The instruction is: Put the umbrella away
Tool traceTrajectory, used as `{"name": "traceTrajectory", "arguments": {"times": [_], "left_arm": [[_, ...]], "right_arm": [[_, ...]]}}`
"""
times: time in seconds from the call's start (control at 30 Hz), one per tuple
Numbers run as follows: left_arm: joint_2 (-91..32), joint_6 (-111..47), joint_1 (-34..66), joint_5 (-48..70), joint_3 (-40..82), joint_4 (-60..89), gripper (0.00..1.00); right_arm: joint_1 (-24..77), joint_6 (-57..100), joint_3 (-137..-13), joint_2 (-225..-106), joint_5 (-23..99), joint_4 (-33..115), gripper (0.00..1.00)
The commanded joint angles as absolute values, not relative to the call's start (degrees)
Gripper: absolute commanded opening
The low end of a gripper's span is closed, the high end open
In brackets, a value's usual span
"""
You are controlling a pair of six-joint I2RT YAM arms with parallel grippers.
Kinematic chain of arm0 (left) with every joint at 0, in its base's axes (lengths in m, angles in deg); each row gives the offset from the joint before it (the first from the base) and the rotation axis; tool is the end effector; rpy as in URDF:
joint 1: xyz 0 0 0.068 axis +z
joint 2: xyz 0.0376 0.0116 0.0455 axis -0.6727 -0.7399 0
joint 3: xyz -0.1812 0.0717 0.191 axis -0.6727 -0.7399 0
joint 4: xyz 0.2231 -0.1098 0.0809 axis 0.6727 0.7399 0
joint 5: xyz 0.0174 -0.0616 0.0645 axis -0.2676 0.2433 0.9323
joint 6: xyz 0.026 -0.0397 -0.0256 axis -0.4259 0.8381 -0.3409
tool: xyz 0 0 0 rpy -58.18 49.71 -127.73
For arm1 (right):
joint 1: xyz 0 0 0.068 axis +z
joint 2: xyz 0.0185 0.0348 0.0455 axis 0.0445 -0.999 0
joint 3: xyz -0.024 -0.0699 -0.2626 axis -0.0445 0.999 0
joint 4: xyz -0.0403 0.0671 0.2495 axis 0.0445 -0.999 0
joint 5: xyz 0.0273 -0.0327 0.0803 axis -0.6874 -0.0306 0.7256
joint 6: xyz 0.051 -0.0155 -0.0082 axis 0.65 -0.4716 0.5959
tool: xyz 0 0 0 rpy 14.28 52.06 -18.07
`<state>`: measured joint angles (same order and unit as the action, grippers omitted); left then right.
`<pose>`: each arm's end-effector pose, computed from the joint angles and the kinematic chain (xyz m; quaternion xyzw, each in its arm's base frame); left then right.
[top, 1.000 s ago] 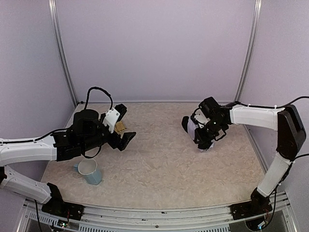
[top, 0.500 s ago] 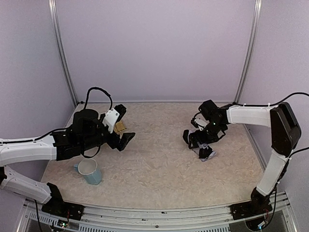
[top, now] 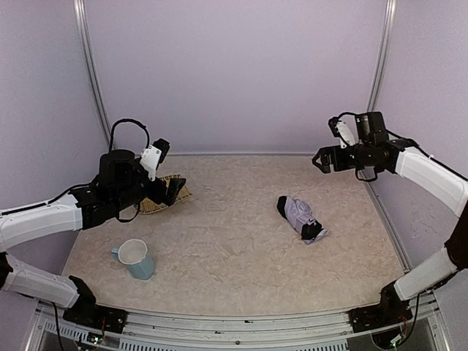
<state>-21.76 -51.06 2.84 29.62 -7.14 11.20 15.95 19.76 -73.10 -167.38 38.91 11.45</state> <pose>0.2148 -0.1685 0.2785 0.2784 0.7628 -0.0881 0.5769 0.3064 0.1085 0.3250 -0.1368 0.8914 0.1566 0.4028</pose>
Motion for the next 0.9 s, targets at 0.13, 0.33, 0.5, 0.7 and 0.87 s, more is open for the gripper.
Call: {"name": "traceTrajectory", "arguments": {"times": [0.13,0.33,0.5,0.7,0.87], "left_arm": [[-19.7,-41.7,22.7,35.3,-6.7,5.9,0.99],[-20.1,-41.5,31.0,41.9,-13.8,-4.1,0.99],[-20.9,-41.3,35.1,42.2,-22.3,-15.8,0.99],[-25.2,-41.0,36.4,43.0,-27.1,-24.0,0.99],[-27.4,-41.1,36.8,41.6,-31.6,-31.8,0.99]], "right_arm": [[0.9,18.4,-47.9,-148.4,35.5,49.5,1.00],[-4.0,18.7,-34.3,-146.1,30.9,62.2,1.00],[-5.5,21.1,-25.9,-147.7,27.8,70.8,1.00],[-5.5,28.8,-19.5,-149.9,21.9,79.0,1.00],[-5.5,30.6,-17.2,-151.2,17.6,81.6,1.00]]}}
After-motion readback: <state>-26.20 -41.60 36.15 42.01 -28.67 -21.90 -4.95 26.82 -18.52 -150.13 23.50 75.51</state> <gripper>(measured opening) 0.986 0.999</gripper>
